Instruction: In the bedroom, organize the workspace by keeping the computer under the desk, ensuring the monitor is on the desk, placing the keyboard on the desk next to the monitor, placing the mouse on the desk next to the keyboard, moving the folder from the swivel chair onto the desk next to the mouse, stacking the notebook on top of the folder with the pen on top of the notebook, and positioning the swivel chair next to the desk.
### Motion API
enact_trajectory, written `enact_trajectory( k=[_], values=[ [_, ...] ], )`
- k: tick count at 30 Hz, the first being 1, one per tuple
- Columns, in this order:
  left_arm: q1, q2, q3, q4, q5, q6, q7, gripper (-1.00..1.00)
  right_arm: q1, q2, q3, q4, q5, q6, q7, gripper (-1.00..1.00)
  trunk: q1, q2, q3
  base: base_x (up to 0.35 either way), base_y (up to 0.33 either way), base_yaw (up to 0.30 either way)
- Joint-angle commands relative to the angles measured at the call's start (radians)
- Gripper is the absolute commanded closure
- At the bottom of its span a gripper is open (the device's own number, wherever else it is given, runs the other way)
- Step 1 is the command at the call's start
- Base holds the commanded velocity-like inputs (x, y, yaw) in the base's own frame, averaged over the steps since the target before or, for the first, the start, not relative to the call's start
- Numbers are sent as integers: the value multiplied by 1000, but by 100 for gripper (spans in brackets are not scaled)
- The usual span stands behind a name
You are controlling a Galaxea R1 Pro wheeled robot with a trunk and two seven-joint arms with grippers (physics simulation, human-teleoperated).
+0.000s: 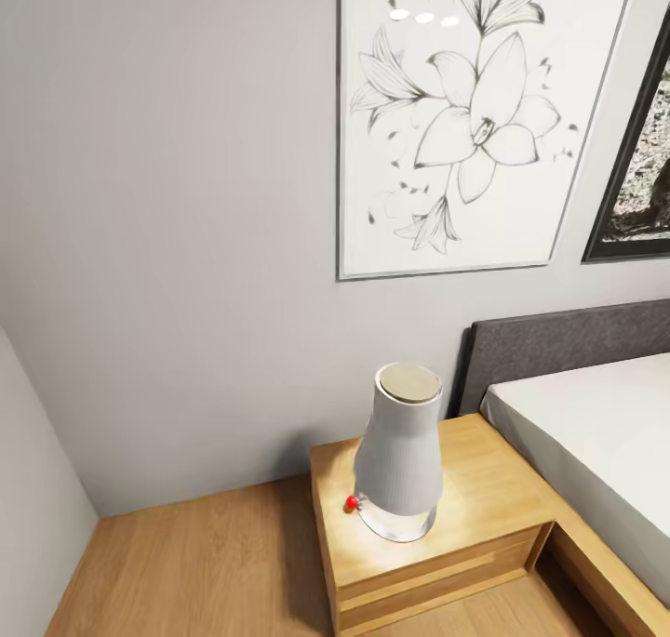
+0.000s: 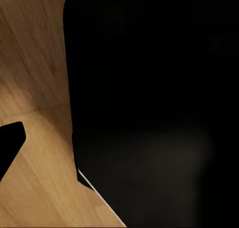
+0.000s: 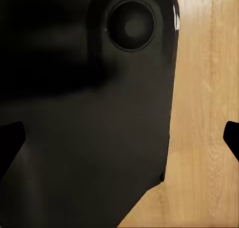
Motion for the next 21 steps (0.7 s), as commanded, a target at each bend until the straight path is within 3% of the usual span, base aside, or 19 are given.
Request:
enact_trajectory(
  k=[1, 10, 21],
  values=[
    [1, -6, -6, -6, 6, -6, -6, -100, -3, 6, -6, -6, 2, -6, -1, -100, 0, 0, 0, 0, 0, 0],
    [1, -56, -12, -24, -21, 32, 8, -100, -2, 39, -3, -6, 0, -14, -1, -100, -31, 56, 25, 0, 0, 0],
    [1, -57, -12, -25, -21, 32, 8, -100, -3, 39, -4, -6, 1, -18, -2, -100, -73, 133, 59, 0, 0, 0]
  ],
)
